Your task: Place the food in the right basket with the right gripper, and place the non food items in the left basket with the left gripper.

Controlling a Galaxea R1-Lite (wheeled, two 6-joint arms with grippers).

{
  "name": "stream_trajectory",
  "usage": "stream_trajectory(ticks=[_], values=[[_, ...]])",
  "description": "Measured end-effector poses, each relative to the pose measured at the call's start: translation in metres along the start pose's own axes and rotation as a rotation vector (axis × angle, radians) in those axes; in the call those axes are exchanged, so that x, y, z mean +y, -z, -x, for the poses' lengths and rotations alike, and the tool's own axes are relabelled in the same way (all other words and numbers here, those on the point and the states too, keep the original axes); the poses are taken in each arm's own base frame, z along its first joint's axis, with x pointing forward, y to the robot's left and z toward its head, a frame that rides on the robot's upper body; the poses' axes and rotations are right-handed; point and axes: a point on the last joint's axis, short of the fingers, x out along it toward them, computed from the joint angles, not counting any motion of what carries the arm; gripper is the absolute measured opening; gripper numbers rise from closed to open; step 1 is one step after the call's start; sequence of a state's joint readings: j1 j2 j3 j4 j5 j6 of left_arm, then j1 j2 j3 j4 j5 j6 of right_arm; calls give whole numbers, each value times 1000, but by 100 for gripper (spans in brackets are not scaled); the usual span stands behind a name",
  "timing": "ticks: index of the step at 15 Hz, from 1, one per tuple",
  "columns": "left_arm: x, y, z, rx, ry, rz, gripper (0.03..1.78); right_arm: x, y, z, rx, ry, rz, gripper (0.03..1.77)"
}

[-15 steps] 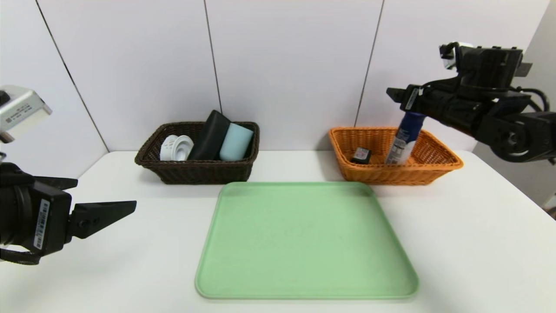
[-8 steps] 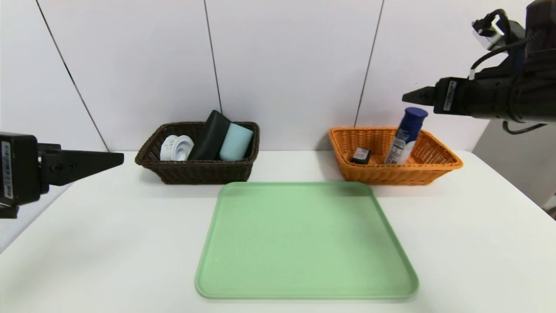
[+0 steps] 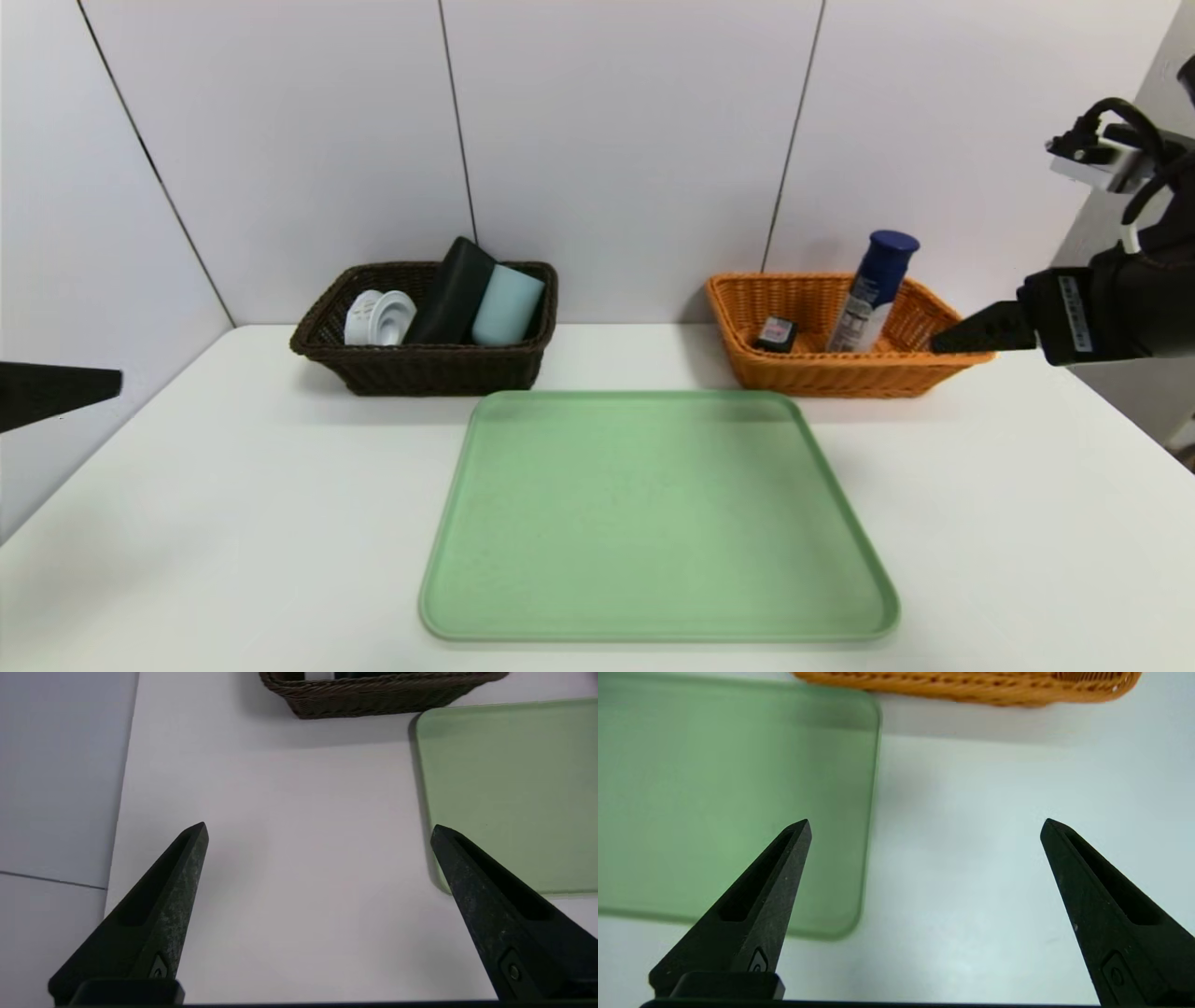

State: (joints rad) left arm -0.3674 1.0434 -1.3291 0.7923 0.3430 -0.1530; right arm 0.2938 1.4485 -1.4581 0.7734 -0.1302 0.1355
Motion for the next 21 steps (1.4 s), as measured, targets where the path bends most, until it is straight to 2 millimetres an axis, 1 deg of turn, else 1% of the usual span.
stream_trajectory(ticks=[3,5,8,10,11,13,15,17,19,21], values=[[15,6,11,-23,-118,72,169,-6,3,21,-50,11,-30,169],[21,14,19,-34,-170,104,169,-12,10,34,-74,26,-60,169],[26,29,32,-56,-208,134,169,-24,29,55,-112,57,-96,169],[28,46,44,-77,-215,142,169,-32,48,72,-153,86,-128,169],[29,56,51,-91,-214,145,169,-36,59,80,-179,106,-147,169],[30,80,64,-122,-194,147,169,-41,90,95,-231,154,-181,169],[31,109,75,-150,-159,145,169,-43,127,105,-291,194,-198,169],[31,137,81,-177,-146,149,169,-42,166,114,-377,226,-200,169],[30,164,82,-194,-138,155,169,-40,206,119,-459,251,-198,169],[28,184,84,-218,-118,159,169,-37,240,120,-541,254,-186,170]])
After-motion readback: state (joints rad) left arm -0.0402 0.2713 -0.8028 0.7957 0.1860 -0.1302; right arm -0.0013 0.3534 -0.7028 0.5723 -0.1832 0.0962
